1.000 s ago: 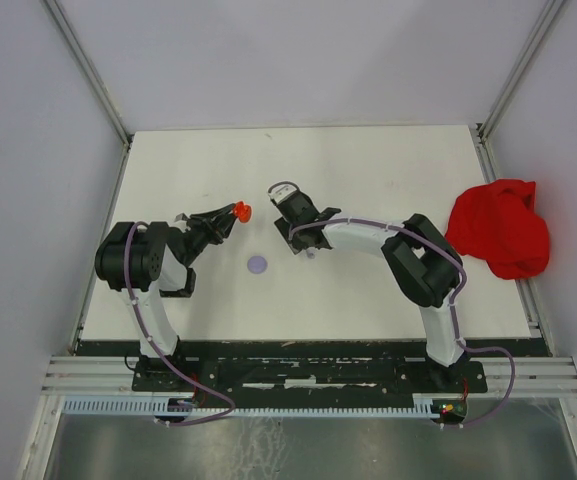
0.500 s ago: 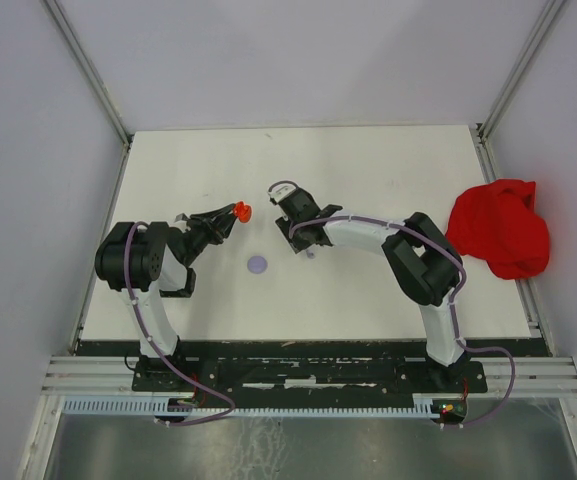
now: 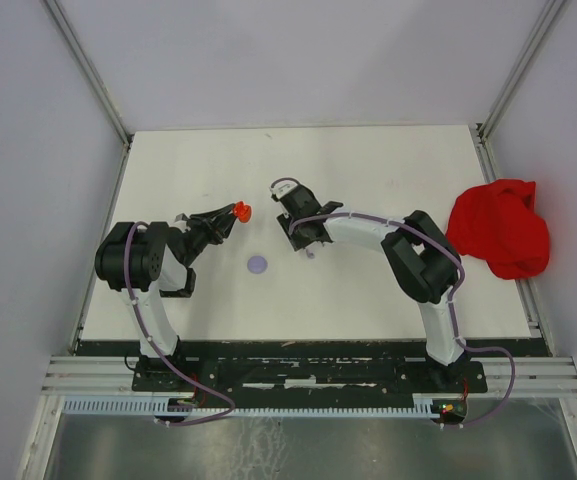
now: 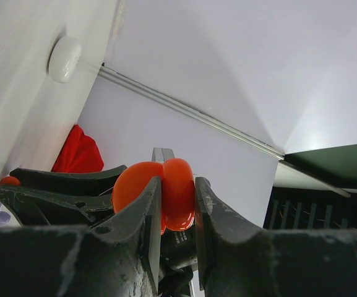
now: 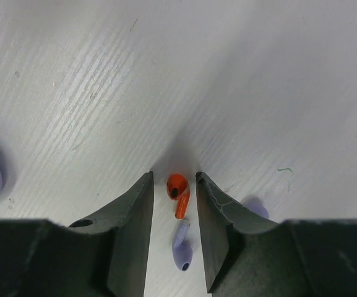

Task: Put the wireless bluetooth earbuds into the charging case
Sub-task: Pick up the earbud from the center of the board, then place the earbud in the charging case.

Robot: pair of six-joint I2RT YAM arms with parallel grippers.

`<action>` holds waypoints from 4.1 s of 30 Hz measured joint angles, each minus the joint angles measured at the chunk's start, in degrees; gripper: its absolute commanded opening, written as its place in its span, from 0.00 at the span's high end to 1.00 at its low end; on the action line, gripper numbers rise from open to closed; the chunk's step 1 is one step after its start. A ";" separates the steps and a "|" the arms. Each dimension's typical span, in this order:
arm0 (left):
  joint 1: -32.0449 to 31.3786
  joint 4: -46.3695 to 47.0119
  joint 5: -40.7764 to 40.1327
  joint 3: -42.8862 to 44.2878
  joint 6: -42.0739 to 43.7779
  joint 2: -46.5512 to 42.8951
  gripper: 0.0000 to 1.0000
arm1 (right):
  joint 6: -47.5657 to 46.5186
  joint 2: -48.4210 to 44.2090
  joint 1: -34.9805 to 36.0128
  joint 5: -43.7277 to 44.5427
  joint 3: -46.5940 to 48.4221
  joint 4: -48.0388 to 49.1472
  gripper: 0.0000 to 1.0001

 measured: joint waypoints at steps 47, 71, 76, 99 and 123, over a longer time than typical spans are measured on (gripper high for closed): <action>-4.13 -0.02 0.52 2.16 0.00 0.63 0.97 | -7.19 -14.86 -1.64 -3.96 -6.60 23.78 0.99; -11.87 0.02 -0.09 7.41 -0.09 3.48 0.97 | -9.05 -13.40 -2.29 -19.37 -35.36 93.02 1.00; -12.39 0.02 -0.22 7.67 -0.09 3.48 0.97 | -9.05 -11.93 -2.32 -20.63 -36.17 95.76 1.00; -13.16 0.00 -0.50 8.44 -0.70 3.48 0.97 | -9.20 -9.20 -2.34 -21.88 -37.33 97.94 1.00; -13.70 -0.02 -0.50 8.44 -0.74 2.49 0.97 | -10.01 -8.31 -2.40 -21.64 -37.59 98.44 1.00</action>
